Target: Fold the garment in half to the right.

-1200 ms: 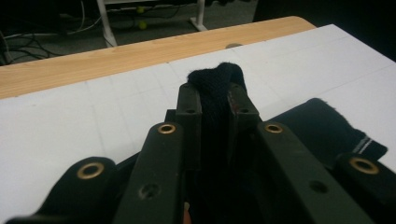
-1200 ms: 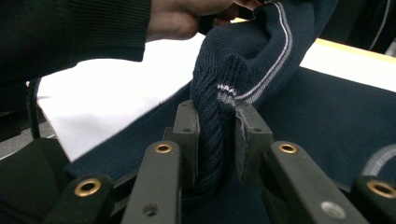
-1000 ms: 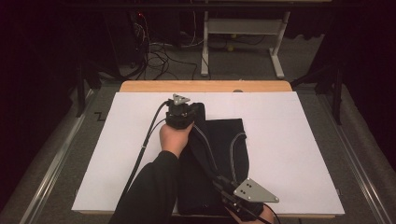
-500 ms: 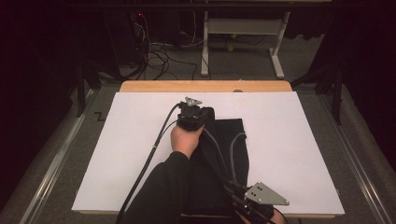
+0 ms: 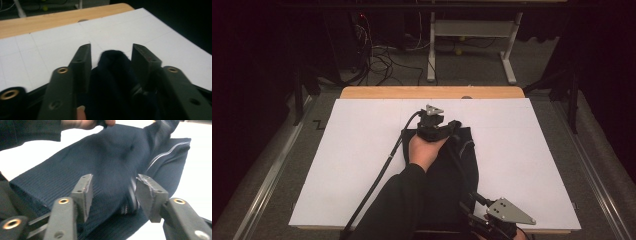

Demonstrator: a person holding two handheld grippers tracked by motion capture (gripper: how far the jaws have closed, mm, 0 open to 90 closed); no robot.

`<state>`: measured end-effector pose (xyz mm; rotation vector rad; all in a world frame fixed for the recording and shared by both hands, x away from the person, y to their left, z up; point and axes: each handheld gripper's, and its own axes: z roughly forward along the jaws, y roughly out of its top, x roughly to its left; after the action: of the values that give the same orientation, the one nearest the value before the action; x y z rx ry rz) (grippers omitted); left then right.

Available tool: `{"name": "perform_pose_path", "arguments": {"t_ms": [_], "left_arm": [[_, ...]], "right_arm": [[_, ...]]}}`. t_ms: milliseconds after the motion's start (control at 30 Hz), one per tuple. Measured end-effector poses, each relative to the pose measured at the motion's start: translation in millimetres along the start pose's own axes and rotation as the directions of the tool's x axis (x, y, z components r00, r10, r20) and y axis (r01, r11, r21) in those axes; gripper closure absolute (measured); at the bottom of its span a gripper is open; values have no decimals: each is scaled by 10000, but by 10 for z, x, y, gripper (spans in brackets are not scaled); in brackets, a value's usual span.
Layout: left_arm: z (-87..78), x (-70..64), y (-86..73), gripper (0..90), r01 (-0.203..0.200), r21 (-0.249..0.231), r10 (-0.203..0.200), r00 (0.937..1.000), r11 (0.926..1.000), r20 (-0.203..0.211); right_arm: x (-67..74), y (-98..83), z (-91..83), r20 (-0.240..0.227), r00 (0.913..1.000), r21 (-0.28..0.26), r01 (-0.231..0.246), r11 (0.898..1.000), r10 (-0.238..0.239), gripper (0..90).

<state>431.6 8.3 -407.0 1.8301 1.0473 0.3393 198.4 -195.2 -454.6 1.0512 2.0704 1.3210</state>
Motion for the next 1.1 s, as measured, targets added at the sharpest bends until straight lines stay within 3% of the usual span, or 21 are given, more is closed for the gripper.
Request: {"name": "perform_pose_path", "arguments": {"t_ms": [133,467,700,1100], "left_arm": [[-83,17,-6,396,-360,8,360,9994,9994,-3],[-247,141,-173,290,-595,283,594,9982,9978,22],[-401,276,-317,134,-489,394,496,9986,9980,-184],[-764,534,-636,70,-432,530,433,9991,9977,-3]], "right_arm": [[-24,21,-52,68,9999,-355,-79,9993,81,438],[-51,12,24,36,10000,-282,-30,9996,31,430],[-92,-3,69,66,9999,-171,-102,9998,103,416],[-171,-23,192,176,9995,128,-283,9995,281,338]]}}
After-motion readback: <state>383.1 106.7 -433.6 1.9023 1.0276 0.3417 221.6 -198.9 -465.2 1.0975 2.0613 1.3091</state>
